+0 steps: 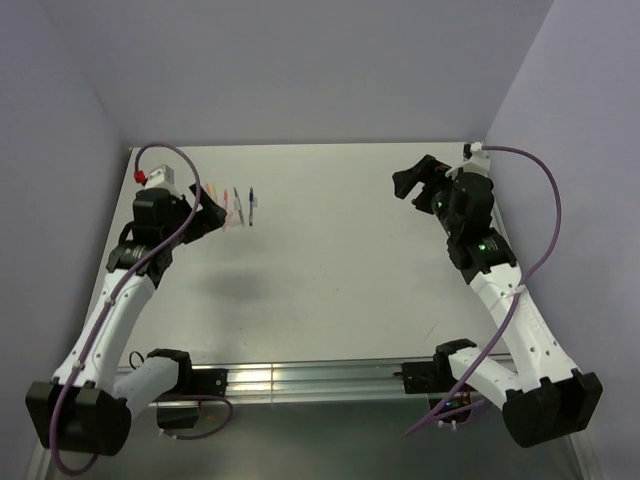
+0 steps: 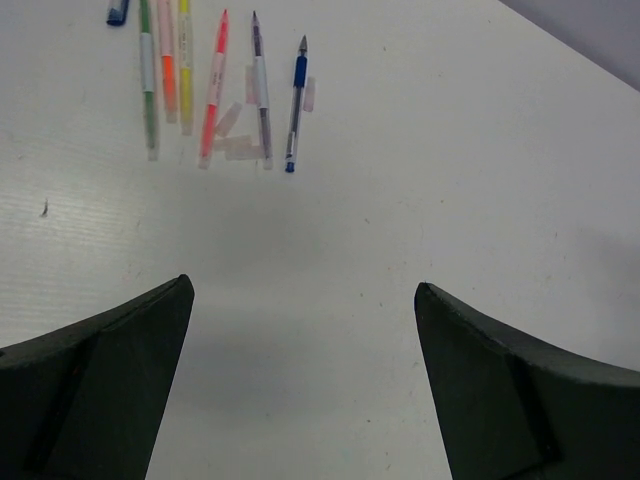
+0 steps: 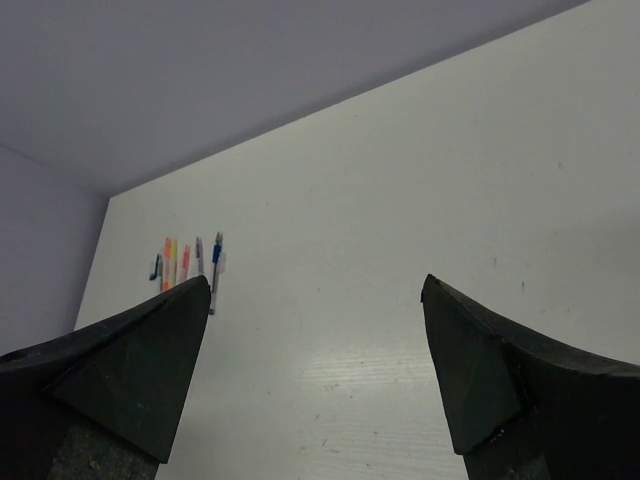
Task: Insert the pens into the pen caps
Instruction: Pick up the pen from the corner of the board.
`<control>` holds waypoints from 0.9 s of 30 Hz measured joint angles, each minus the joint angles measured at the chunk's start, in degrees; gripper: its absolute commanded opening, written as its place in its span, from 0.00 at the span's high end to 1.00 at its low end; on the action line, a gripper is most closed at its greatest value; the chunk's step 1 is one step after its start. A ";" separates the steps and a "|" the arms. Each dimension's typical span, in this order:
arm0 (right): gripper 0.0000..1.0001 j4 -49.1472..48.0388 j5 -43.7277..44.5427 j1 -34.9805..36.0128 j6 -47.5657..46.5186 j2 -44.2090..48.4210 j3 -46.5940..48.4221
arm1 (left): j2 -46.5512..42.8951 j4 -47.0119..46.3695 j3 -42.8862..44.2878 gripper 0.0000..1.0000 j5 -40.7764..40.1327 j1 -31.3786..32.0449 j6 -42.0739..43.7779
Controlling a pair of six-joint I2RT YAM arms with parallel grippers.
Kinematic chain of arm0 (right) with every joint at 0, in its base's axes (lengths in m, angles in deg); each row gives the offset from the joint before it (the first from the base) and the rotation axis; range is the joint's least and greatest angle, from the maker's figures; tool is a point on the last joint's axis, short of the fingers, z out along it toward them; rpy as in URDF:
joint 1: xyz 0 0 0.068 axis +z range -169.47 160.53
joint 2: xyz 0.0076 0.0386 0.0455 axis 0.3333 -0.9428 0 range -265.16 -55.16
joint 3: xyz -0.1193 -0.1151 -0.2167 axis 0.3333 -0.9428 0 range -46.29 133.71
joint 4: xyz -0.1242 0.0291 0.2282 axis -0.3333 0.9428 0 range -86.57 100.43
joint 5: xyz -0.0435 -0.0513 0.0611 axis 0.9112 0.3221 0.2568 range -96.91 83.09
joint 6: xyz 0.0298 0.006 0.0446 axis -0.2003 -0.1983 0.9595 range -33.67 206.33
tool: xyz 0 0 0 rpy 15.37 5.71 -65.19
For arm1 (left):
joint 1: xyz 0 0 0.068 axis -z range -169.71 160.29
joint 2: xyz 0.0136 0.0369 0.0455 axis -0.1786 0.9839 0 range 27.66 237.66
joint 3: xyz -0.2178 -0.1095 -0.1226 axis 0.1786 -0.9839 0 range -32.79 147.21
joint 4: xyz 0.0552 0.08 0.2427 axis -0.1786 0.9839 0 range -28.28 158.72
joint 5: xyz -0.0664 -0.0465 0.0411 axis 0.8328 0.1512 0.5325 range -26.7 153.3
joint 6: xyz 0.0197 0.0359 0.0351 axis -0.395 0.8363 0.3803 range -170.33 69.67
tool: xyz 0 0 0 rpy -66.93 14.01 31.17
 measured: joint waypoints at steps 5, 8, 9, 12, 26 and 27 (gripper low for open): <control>0.14 0.13 -1.60 -0.02 0.11 -5.81 3.93 | 11.69 -1.14 6.75 0.05 -1.79 4.15 -1.40; 0.19 0.15 -2.89 -0.07 0.20 -8.90 5.31 | 18.51 -3.06 10.47 0.09 -3.89 7.69 -2.54; 0.20 0.15 -3.26 -0.09 0.20 -9.97 5.64 | 20.50 -3.65 11.23 0.10 -4.63 8.57 -2.80; 0.25 0.00 -4.39 -0.09 0.22 -12.61 6.54 | 27.87 -4.70 14.16 0.17 -6.32 10.58 -3.17; 0.37 -0.85 -8.61 -0.09 0.87 -18.88 7.10 | 57.99 -3.43 37.46 0.44 -14.56 11.41 0.87; 0.37 -0.90 -8.59 -0.09 0.85 -19.08 7.15 | 59.08 -3.19 38.88 0.45 -14.97 11.41 1.33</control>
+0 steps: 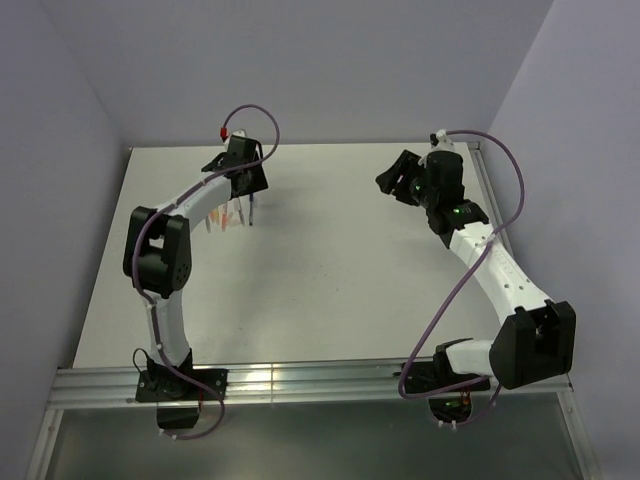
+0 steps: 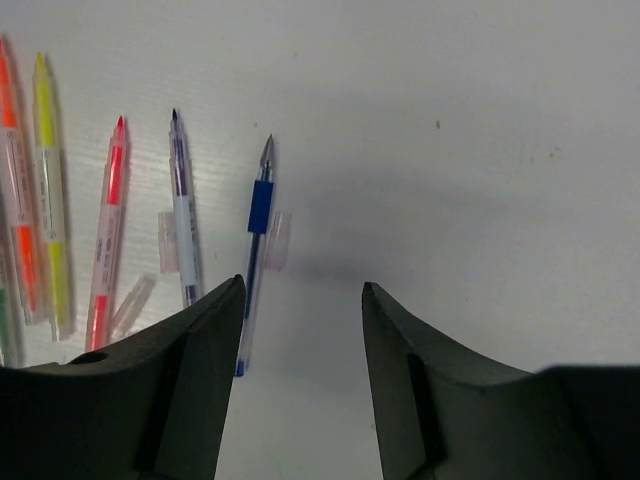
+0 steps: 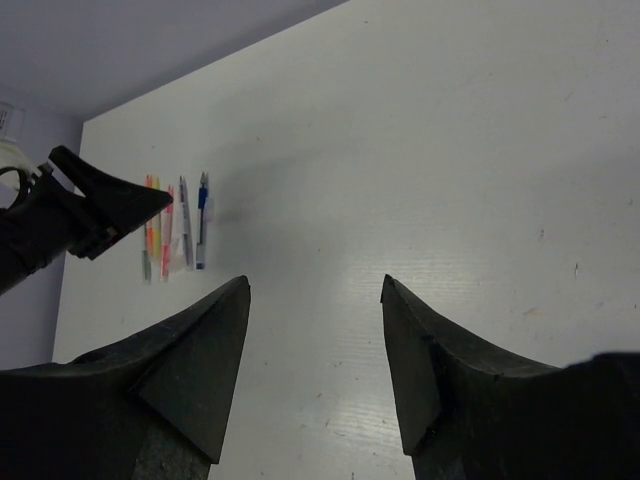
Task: Insert the pens into the pen caps
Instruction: Pick up the pen from the corner of the board.
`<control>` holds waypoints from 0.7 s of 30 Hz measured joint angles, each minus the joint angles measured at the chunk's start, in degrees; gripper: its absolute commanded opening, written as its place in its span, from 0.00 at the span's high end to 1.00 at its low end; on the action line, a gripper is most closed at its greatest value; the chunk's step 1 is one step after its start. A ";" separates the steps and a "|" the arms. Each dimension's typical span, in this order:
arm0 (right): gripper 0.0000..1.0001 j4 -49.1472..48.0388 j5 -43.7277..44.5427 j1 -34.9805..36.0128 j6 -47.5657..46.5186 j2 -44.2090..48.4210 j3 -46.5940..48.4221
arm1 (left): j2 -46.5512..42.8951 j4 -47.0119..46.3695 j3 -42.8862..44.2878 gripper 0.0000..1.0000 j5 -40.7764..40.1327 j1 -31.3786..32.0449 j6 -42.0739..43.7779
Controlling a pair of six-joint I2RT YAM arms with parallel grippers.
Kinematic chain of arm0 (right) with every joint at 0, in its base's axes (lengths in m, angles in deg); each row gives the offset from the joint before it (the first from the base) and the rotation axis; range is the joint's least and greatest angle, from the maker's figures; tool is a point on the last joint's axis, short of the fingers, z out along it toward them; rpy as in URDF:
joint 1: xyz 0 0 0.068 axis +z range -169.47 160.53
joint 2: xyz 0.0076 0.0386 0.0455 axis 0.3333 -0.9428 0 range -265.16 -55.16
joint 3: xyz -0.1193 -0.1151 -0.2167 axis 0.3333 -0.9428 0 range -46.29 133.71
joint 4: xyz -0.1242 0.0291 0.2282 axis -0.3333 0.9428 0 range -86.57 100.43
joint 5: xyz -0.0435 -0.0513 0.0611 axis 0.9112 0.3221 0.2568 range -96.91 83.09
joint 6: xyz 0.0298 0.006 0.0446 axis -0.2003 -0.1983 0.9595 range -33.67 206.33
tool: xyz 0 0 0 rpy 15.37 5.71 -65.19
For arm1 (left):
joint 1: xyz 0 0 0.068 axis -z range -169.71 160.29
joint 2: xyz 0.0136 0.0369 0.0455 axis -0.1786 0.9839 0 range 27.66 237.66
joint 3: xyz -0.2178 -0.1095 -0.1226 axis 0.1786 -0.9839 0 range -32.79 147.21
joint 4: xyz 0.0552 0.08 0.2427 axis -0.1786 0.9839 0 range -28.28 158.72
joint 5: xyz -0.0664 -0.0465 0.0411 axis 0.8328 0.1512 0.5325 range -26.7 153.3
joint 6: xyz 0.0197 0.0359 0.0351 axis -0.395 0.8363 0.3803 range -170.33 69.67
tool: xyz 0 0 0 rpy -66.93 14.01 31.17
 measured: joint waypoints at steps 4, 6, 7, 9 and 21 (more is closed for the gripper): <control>0.39 0.13 0.31 0.00 -0.24 -0.04 0.02 | 3.63 0.61 4.04 0.48 -1.11 -0.46 1.36; 0.40 0.15 0.35 0.00 -0.44 -0.04 0.04 | 4.46 0.76 4.35 0.48 -1.11 -0.94 2.01; 0.40 0.15 0.39 0.00 -0.48 -0.04 0.04 | 4.98 0.96 4.59 0.48 -1.11 -1.22 2.23; 0.41 0.15 0.35 0.00 -0.63 -0.04 0.04 | 6.23 1.46 5.55 0.49 -0.79 -2.01 2.84; 0.45 0.13 -0.07 0.00 -0.66 -0.04 0.04 | 11.98 2.99 11.28 0.50 -0.17 -3.34 5.27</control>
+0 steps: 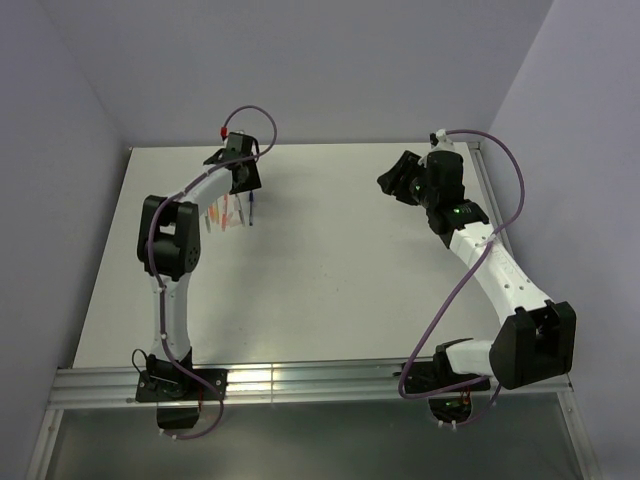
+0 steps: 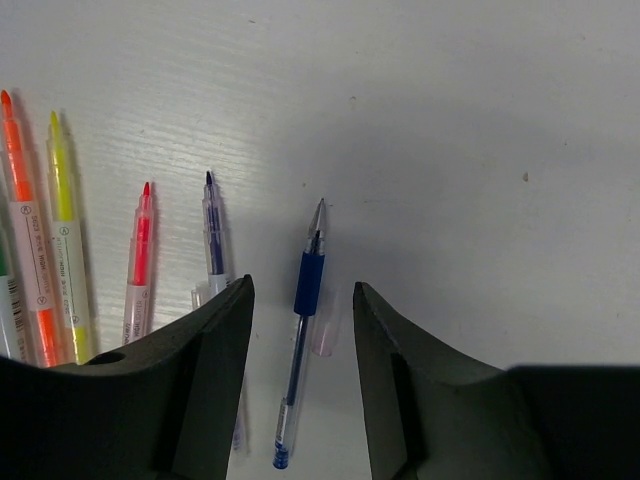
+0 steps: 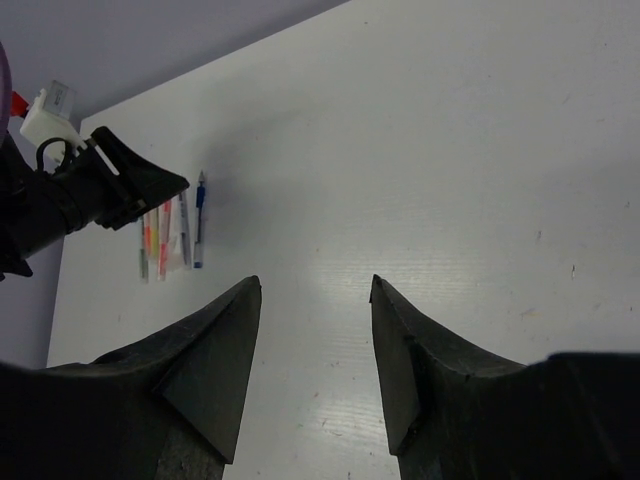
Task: Insert the pens into the pen caps
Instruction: Pick up the pen from the corner of the board.
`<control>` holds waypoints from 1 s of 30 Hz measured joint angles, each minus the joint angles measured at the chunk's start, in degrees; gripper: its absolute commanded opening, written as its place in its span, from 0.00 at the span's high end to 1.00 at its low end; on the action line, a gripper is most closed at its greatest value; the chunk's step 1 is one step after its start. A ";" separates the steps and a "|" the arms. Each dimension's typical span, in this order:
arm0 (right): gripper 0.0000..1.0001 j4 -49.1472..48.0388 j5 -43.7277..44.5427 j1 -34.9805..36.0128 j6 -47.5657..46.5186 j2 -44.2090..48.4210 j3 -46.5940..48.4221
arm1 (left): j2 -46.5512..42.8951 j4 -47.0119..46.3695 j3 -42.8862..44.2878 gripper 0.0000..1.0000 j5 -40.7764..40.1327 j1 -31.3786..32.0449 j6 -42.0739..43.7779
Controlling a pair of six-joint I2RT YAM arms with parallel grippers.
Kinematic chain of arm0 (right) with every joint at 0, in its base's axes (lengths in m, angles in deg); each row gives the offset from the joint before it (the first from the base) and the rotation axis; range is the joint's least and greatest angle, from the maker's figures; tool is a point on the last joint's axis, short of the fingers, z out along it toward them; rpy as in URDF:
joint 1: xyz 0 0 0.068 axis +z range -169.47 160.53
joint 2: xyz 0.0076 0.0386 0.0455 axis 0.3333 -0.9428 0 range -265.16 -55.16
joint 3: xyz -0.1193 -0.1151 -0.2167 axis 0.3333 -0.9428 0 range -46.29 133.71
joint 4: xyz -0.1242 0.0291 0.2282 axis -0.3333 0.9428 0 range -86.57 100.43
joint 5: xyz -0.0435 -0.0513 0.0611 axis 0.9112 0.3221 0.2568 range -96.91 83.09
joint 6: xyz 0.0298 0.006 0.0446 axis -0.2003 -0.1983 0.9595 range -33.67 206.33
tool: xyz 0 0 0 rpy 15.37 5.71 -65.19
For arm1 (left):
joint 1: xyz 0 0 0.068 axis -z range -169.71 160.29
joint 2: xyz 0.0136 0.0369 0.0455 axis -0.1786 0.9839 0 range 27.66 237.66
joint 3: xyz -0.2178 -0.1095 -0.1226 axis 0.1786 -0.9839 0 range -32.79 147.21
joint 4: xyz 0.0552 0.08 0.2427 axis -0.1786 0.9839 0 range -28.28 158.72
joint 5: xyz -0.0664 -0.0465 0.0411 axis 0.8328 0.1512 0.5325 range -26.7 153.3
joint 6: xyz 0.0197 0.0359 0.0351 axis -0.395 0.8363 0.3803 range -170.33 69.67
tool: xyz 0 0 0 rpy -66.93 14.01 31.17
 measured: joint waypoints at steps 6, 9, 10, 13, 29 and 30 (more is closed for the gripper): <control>0.46 -0.04 -0.79 -0.02 0.00 0.00 0.00 | 2.58 1.36 2.84 0.51 0.04 0.02 0.42; 0.46 -0.07 -1.05 -0.04 0.02 0.00 0.00 | 3.39 1.60 3.06 0.52 0.11 0.02 0.52; 0.46 -0.07 -1.09 -0.04 0.00 0.00 0.00 | 3.61 1.66 3.10 0.52 0.11 0.02 0.57; 0.46 -0.09 -1.27 -0.04 0.02 0.00 0.00 | 4.24 2.08 3.63 0.52 0.13 0.02 0.57; 0.48 -0.48 -1.53 -0.15 0.02 0.00 0.00 | 8.07 4.20 7.98 0.57 0.02 0.02 0.98; 0.48 -0.48 -1.55 -0.15 0.02 0.00 0.00 | 8.15 4.35 7.98 0.58 0.02 0.02 0.98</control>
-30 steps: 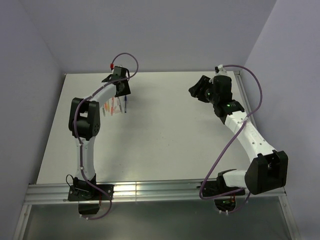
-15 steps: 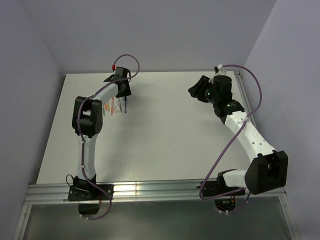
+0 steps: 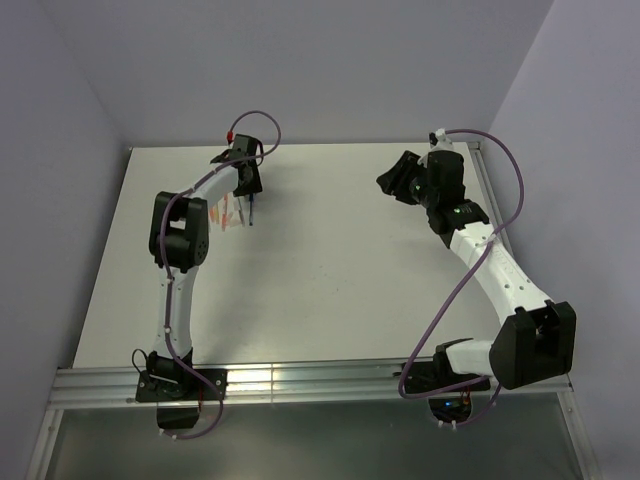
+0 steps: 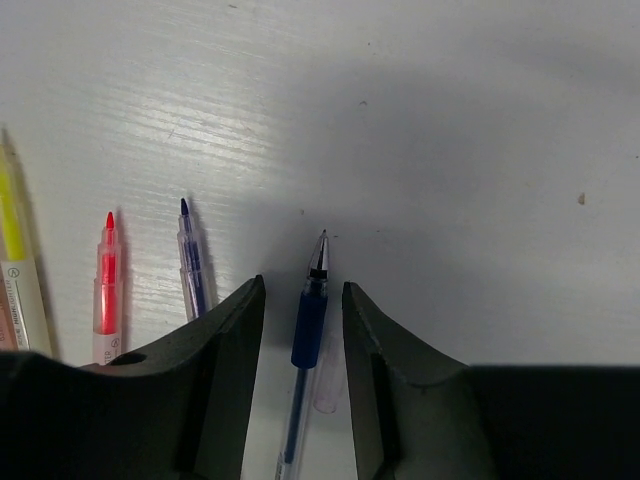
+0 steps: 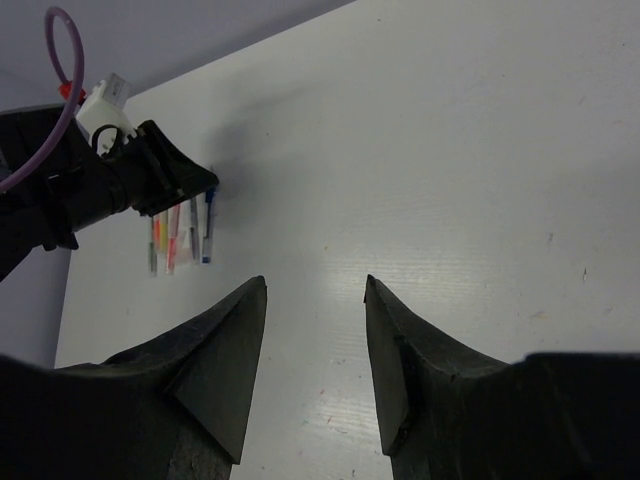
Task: Insert the pens into the pen caps
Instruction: Pick up the pen from the corner of the board.
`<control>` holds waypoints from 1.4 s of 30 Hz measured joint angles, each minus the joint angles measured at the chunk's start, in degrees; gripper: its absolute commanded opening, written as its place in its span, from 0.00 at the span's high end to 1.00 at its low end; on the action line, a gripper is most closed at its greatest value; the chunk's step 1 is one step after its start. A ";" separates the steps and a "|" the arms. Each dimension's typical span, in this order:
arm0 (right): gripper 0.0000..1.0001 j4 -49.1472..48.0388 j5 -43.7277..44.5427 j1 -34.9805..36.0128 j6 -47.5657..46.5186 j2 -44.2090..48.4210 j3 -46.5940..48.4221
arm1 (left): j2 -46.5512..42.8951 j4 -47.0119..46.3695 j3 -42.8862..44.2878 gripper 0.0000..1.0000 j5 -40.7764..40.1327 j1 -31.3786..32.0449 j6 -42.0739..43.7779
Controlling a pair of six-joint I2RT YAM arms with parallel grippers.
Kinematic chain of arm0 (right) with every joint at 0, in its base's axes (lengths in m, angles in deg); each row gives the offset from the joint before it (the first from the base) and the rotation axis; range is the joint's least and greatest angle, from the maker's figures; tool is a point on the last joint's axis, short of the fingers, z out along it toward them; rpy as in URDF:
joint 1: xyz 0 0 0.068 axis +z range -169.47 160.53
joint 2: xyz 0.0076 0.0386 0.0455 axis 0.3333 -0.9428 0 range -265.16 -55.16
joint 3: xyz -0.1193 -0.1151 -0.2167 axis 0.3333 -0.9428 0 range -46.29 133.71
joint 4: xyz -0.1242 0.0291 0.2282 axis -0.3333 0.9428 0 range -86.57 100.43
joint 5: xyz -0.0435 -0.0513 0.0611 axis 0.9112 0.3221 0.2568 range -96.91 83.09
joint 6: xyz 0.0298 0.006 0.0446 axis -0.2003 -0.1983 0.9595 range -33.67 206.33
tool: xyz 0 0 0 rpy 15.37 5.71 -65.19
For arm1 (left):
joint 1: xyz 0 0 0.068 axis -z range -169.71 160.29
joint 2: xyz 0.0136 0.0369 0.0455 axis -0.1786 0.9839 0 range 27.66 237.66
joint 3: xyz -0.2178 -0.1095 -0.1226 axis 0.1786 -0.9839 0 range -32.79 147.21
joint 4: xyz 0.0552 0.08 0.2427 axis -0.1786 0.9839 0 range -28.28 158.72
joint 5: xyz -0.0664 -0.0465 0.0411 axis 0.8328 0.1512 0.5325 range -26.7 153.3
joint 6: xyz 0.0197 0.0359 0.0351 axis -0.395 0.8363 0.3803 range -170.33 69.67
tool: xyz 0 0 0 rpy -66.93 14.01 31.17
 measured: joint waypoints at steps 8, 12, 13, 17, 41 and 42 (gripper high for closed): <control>0.49 -0.11 -0.44 -0.22 0.00 0.00 0.00 | 0.07 0.26 0.00 0.60 -0.33 0.00 0.04; 0.49 -0.46 -0.59 -0.26 0.00 0.00 0.00 | 0.13 0.81 0.28 0.62 -0.68 0.00 0.39; 0.49 -0.46 -0.66 -0.26 0.00 0.00 0.00 | 0.20 0.98 0.50 0.62 -0.76 0.00 0.46; 0.49 -0.50 -0.94 -0.37 0.02 0.00 0.00 | 0.83 1.18 1.20 0.63 -1.27 0.07 0.52; 0.50 -1.68 -2.16 -1.14 0.04 0.66 -0.39 | 2.21 2.14 3.21 0.90 -5.55 1.73 0.87; 0.50 -1.66 -2.29 -1.14 0.04 0.68 -0.44 | 2.21 2.19 3.23 0.91 -5.64 1.73 0.87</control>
